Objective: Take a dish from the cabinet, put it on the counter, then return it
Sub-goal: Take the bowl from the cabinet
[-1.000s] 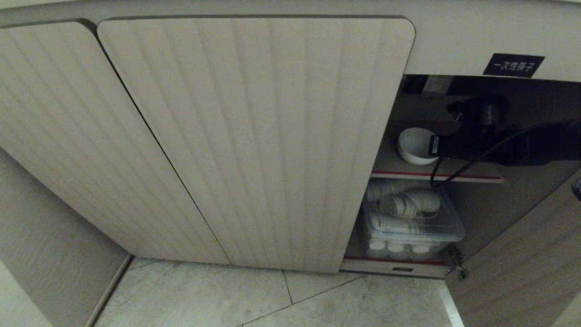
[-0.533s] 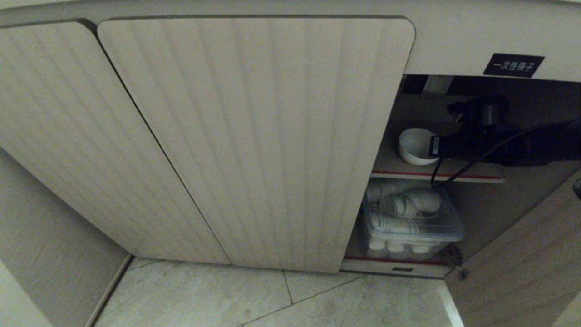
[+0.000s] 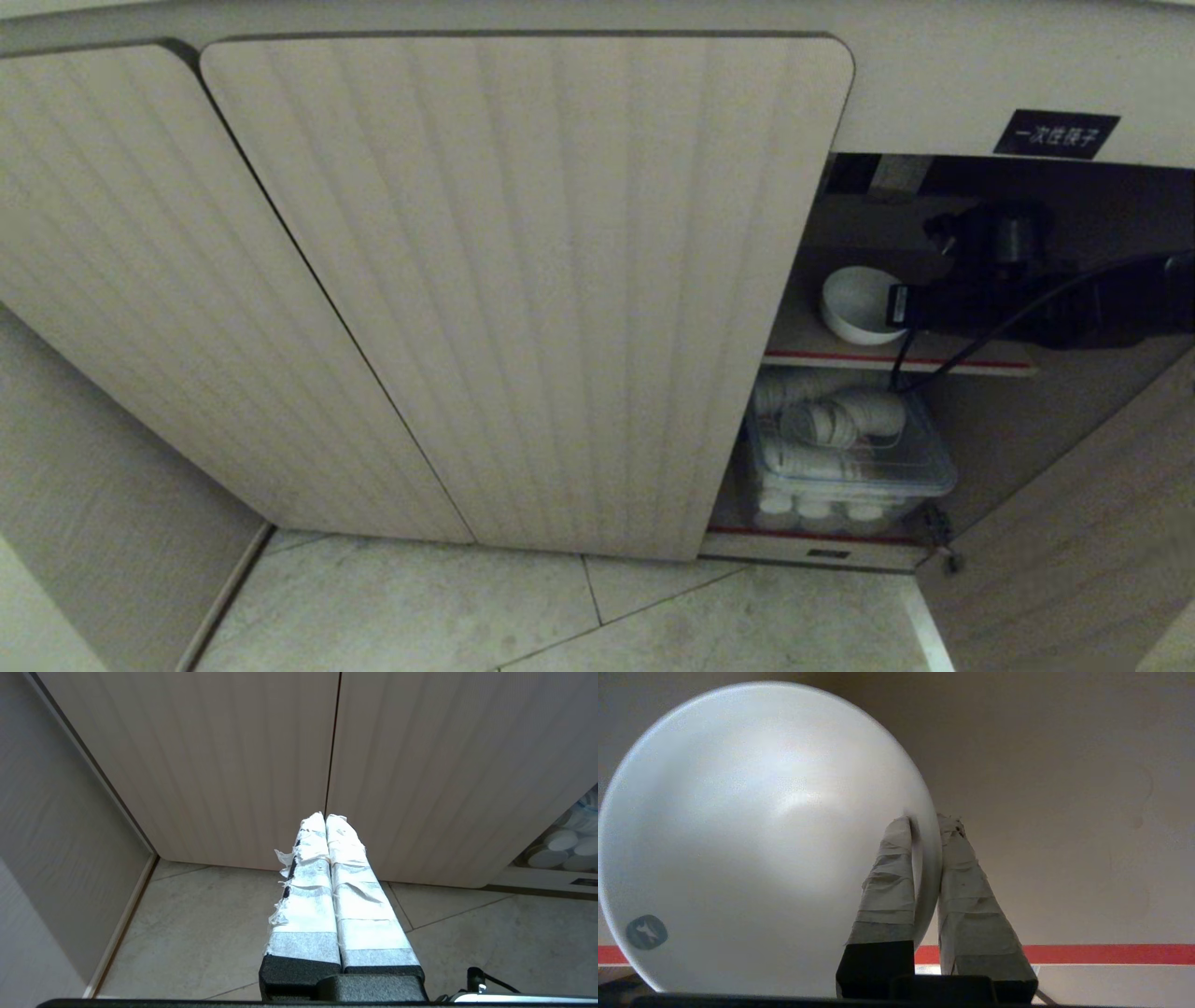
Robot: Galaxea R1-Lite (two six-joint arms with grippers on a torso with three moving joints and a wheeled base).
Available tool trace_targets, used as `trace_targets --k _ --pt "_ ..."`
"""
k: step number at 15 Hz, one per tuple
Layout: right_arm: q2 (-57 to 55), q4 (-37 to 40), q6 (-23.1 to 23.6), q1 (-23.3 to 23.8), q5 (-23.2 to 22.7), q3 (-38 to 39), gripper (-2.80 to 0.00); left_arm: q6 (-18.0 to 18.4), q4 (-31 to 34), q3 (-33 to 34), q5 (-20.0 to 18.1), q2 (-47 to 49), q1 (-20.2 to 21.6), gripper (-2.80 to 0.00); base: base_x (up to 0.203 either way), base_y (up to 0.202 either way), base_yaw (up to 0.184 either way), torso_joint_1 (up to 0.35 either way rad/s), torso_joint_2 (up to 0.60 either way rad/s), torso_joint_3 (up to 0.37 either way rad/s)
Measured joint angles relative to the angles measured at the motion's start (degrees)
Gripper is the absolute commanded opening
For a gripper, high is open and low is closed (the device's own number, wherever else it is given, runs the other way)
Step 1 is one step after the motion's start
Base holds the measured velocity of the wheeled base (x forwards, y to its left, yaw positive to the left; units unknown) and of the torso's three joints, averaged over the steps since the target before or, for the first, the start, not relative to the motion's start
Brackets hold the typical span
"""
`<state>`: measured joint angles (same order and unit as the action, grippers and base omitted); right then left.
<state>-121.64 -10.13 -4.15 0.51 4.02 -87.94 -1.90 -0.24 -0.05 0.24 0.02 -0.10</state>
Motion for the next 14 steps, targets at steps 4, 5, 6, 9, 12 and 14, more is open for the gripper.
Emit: trace_targets --k 4,5,6,9,12,14 --pt "1.15 -2.67 -0.4 -0.06 -0.05 2.54 -2.8 0.0 0.0 0.0 -0.02 0.0 0.0 -2.8 0.0 0.0 0.0 0.0 0.0 0.0" --pt "1.47 -3.13 -0.84 -0.07 -0.04 3.22 -2.8 -0.01 0.0 -0.02 0.01 0.0 0.02 -2.8 0.0 0.0 0.0 0.0 0.0 0.0" --pt "1.86 -3.56 -1.05 -0.07 -0.04 3.93 -2.8 0.0 0.0 -0.01 0.0 0.0 0.02 -2.8 0.0 0.0 0.0 0.0 0.0 0.0" --pt "3.08 -5.83 -1.25 -0.07 -0.11 6.53 -2.8 -0.02 0.0 -0.02 -0.02 0.0 0.0 -2.8 0.0 0.0 0.0 0.0 0.0 0.0" --pt "4.52 -9.04 -1.64 -0.07 -0.12 9.74 -2.8 0.0 0.0 -0.02 0.0 0.0 0.0 -2.8 0.0 0.0 0.0 0.0 0.0 0.0" --pt "5.55 -9.72 -2.85 -0.11 -0.17 11.43 -2.8 0.0 0.0 -0.02 0.0 0.0 0.0 -2.8 0.0 0.0 0.0 0.0 0.0 0.0"
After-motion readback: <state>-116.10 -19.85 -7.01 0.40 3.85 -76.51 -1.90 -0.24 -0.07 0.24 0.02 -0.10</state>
